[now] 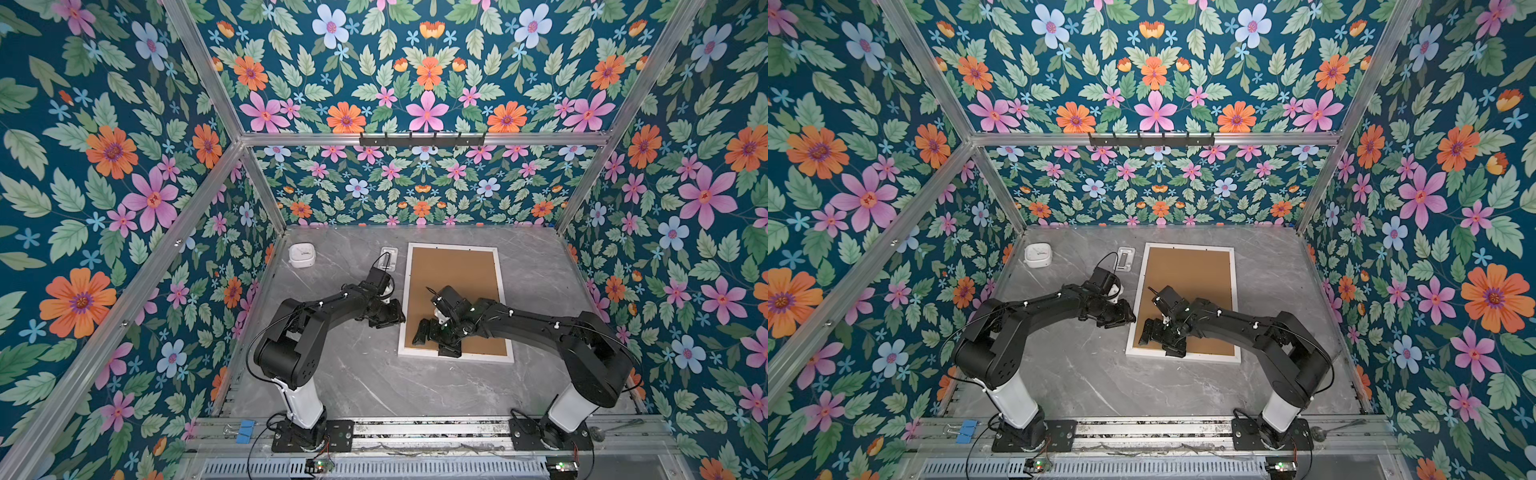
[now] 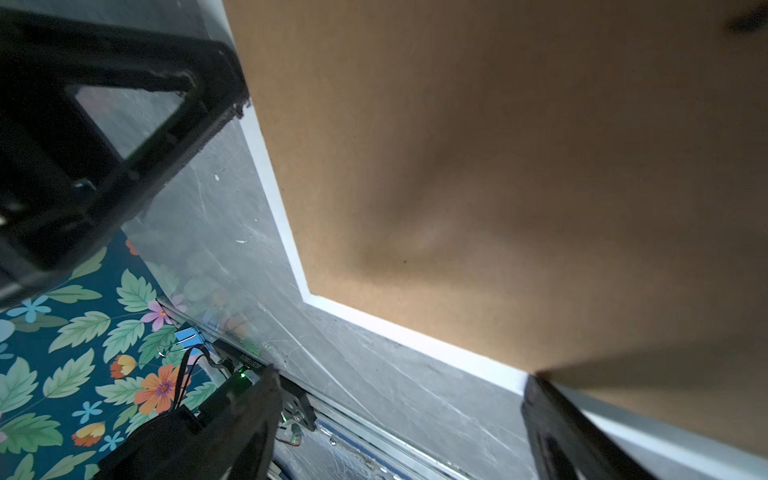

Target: Put the photo into the frame

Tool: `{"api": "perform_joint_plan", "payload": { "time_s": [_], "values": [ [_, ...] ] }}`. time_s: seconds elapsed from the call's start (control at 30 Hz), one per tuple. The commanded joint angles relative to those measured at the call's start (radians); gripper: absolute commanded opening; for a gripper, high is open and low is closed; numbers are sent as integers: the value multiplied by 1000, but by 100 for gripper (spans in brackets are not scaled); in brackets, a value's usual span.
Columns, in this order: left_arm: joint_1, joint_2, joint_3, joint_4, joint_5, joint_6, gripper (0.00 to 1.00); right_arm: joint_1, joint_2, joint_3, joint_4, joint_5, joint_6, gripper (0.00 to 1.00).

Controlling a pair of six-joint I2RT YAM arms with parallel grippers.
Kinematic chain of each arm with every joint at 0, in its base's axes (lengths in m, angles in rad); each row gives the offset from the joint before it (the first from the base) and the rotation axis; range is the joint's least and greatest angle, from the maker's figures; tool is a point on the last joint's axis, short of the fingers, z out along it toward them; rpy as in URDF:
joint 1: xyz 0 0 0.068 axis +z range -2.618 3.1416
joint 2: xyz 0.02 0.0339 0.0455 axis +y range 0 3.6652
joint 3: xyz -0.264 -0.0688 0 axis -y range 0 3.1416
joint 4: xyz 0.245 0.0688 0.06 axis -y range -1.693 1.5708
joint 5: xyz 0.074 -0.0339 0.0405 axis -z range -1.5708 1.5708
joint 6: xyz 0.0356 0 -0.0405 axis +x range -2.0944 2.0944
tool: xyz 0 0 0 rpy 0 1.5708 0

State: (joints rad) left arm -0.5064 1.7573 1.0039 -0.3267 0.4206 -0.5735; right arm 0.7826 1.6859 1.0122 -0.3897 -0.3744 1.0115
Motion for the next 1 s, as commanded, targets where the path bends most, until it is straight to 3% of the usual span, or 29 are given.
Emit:
{"api": "perform_joint_plan", "payload": {
  "time_s": [0.0, 0.27, 0.7, 0.97],
  "values": [
    [-4, 8, 3, -83, -20, 15, 47, -3, 16, -17, 41, 102, -11, 91],
    [0, 24, 98, -106, -54, 32, 47, -4, 15, -38, 52, 86, -16, 91],
    [58, 269, 537, -206, -101, 202, 49, -3, 29, -71, 66, 72, -25, 90],
    [62, 365, 637, -90, -132, 222, 51, -3, 28, -74, 61, 77, -24, 90]
  ]
}}
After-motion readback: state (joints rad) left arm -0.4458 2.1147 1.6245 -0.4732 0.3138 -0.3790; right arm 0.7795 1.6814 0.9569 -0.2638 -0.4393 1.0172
